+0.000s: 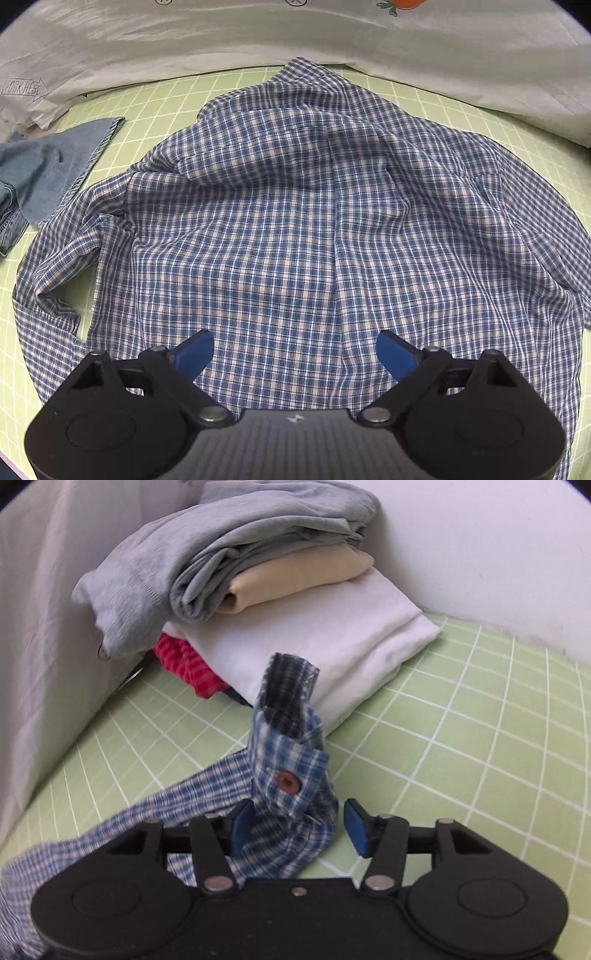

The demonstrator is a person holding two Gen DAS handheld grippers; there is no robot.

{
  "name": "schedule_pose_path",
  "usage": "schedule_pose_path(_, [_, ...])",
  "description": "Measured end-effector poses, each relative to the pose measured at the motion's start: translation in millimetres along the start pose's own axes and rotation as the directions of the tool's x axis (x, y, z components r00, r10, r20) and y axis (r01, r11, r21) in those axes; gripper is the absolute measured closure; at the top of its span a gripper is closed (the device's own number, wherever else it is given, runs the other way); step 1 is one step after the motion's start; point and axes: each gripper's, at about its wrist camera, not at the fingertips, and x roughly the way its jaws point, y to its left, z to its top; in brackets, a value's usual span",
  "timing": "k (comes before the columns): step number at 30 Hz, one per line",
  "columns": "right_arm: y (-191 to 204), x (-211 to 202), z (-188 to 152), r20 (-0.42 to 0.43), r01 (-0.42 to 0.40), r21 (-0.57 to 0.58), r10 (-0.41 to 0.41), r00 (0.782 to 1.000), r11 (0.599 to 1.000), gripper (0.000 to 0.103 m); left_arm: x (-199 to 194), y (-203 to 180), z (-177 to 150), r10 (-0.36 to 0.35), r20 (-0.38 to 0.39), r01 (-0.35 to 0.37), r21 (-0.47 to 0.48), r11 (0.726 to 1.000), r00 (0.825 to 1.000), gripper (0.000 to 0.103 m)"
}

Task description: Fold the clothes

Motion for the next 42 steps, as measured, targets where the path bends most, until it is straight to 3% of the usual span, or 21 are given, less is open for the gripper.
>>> schedule_pose_path(1, [-2.2,1.6,0.8,0.003,-0.006,0.005,0.006,1.000,1.000,0.057,-0.4,1.2,-0.7,0.000,0.000,0.000,-0.006,1.000,1.000,0.009])
schedule_pose_path(2, [-3.7,1.3,1.3,0.008,0.001,-0.004,-0.001,1.000,1.000,0.074,-0.6,3.0,-1.4,0.002,0.000,-0.002,-0.015,1.000,1.000,0.009])
schedule_pose_path(4, [-7.5,-0.9,1.8,0.015,0.037,-0.025,-0.037,0.999,0.999,0.088,-0.7,7.2,-2.4,0.005,0.000,-0.005,-0.036,0.999,1.000,0.009])
schedule_pose_path(7, [-23.7,-3.3,2.1,0.009,0.066,0.016,-0.066,0.998,0.998,0.088,0.1,13.6,-3.8,0.005,-0.004,-0.006,-0.068,0.998,1.000,0.009])
schedule_pose_path(10, [-25.9,-3.8,0.1,-0.009,0.103,-0.016,-0.103,0.995,0.995,0.087,2.0,20.9,-4.5,0.004,-0.009,-0.005,-0.088,0.996,1.000,0.009])
schedule_pose_path(12, [-16.3,-7.2,-0.2,-0.005,0.156,-0.067,-0.157,0.988,0.985,0.058,3.8,24.8,-3.6,0.002,-0.009,-0.002,-0.099,0.995,1.000,0.009])
schedule_pose_path(15, [2.0,-16.7,-2.1,0.029,0.209,-0.142,-0.207,0.978,0.968,0.024,6.8,30.5,-2.3,-0.003,-0.011,0.002,-0.121,0.993,1.000,0.008])
schedule_pose_path(20, [61.9,-33.3,-12.0,0.102,0.208,-0.308,-0.185,0.977,0.928,0.010,16.4,47.2,-3.0,0.005,-0.025,-0.009,-0.187,0.982,1.000,0.008])
schedule_pose_path(24, [136.6,-28.5,-28.7,0.068,0.035,-0.475,-0.002,0.998,0.879,0.008,28.0,66.8,-1.6,0.019,-0.043,-0.029,-0.247,0.968,0.999,0.008])
schedule_pose_path(28, [222.4,-12.7,-54.7,-0.038,-0.162,-0.605,0.176,0.984,0.780,0.008,40.7,88.3,3.0,0.031,-0.054,-0.045,-0.301,0.953,0.998,0.008])
schedule_pose_path(31, [288.2,-2.1,-78.0,-0.125,-0.293,-0.663,0.284,0.951,0.689,0.008,53.1,104.0,9.9,0.043,-0.060,-0.060,-0.332,0.941,0.997,0.008])
schedule_pose_path(33, [329.2,6.5,-92.4,-0.204,-0.390,-0.676,0.349,0.915,0.625,0.008,61.3,114.4,14.8,0.051,-0.064,-0.070,-0.353,0.933,0.997,0.008])
schedule_pose_path(35, [367.9,13.1,-110.2,-0.305,-0.495,-0.673,0.404,0.862,0.549,0.008,69.7,124.3,21.5,0.060,-0.065,-0.080,-0.374,0.924,0.996,0.008])
schedule_pose_path(38, [418.3,22.3,-137.0,-0.461,-0.650,-0.644,0.474,0.750,0.402,0.012,80.7,139.0,33.1,0.077,-0.060,-0.094,-0.392,0.915,0.995,0.008])
schedule_pose_path(40, [448.6,28.6,-152.2,-0.520,-0.691,-0.639,0.472,0.712,0.337,0.013,86.6,147.7,39.6,0.078,-0.056,-0.094,-0.407,0.908,0.995,0.008])
schedule_pose_path(42, [470.0,33.6,-164.5,-0.561,-0.712,-0.641,0.459,0.689,0.286,0.013,90.2,154.5,44.5,0.077,-0.050,-0.092,-0.423,0.902,0.996,0.008])
